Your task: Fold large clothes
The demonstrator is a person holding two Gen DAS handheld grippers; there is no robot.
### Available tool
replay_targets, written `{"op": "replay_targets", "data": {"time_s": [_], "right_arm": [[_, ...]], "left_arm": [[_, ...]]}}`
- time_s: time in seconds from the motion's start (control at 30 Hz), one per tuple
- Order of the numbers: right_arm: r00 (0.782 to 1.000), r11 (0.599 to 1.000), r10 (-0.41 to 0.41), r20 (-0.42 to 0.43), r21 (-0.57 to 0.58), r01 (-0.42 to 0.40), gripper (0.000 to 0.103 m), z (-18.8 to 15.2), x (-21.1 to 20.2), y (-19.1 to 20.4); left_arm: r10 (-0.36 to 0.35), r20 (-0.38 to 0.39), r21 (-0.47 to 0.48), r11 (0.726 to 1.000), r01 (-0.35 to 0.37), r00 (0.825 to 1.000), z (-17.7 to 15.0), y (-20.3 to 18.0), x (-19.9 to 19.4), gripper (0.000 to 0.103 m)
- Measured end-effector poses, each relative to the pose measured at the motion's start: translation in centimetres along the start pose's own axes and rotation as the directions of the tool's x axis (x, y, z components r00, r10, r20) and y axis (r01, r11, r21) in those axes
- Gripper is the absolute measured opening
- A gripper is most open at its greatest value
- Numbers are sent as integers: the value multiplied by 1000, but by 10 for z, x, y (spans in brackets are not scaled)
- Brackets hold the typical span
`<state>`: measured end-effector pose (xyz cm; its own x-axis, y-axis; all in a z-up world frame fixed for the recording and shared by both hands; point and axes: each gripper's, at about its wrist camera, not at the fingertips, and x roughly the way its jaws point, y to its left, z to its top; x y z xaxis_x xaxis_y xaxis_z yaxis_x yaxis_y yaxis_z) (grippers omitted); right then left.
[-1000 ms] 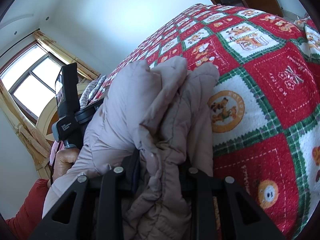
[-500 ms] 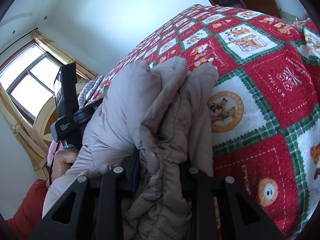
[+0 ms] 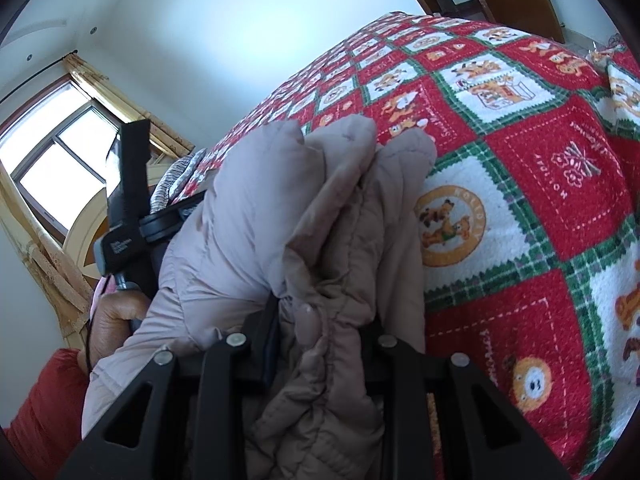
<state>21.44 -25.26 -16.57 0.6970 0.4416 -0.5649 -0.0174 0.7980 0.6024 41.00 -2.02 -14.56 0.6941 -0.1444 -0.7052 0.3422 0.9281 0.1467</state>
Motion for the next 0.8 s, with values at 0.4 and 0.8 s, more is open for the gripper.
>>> {"op": "replay_targets", "data": {"time_s": [0.4,0.8], "right_arm": [[1000,1000,-9,-3,-1,9,28,1,0,2],[999,998,-27,-47,-50,25,39,12,-3,5]], "left_arm": [[-112,52,-109,987,117,992,-97,67,-110,94],[-453,-11,-446,800,401,891,-138,97,-75,98]]}}
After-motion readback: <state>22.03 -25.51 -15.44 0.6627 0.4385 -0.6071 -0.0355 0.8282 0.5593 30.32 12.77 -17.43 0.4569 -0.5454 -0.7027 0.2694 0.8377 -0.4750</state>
